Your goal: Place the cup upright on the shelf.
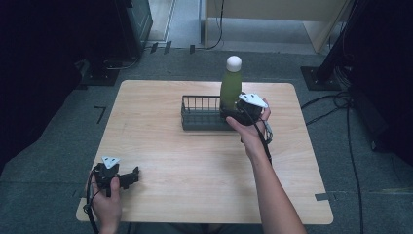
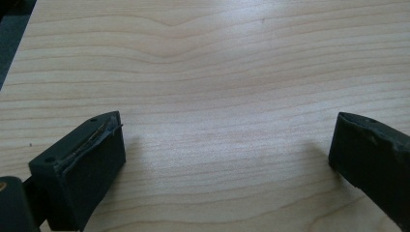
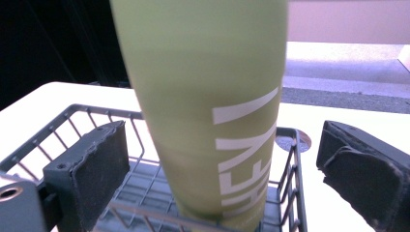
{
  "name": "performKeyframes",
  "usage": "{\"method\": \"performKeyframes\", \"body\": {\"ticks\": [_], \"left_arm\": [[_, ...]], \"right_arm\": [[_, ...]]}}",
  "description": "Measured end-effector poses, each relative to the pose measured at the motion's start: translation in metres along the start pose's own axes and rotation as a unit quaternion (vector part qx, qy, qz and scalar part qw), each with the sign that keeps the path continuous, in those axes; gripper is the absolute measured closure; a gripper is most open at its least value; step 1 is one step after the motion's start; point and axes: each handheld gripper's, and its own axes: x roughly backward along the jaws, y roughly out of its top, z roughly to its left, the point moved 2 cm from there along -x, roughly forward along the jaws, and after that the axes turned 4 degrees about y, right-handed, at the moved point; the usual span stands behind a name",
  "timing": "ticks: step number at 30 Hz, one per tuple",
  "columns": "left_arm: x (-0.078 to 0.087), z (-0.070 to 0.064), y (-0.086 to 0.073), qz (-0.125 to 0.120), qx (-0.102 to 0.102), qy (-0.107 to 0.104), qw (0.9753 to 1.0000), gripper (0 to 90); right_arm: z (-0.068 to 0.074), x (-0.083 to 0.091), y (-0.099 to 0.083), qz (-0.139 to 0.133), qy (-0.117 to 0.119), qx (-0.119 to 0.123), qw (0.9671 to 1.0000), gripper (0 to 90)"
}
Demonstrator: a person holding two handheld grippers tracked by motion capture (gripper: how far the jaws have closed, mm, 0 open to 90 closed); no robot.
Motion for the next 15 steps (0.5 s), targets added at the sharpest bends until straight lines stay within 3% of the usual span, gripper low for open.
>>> {"method": "performKeyframes", "body": {"ticks": [8, 15], "left_arm": [[0.000, 0.000, 0.000, 0.000, -0.001, 0.000, 1.0000, 0.1], [0.000, 0.000, 0.000, 0.001, -0.001, 0.000, 1.0000, 0.1]], "right_arm": [[-0.005, 0.016, -0.014, 0.011, -0.003, 0.019, 0.9998, 3.8], [-0.013, 0.032, -0.032, 0.024, -0.004, 0.016, 0.9996, 3.1]]}}
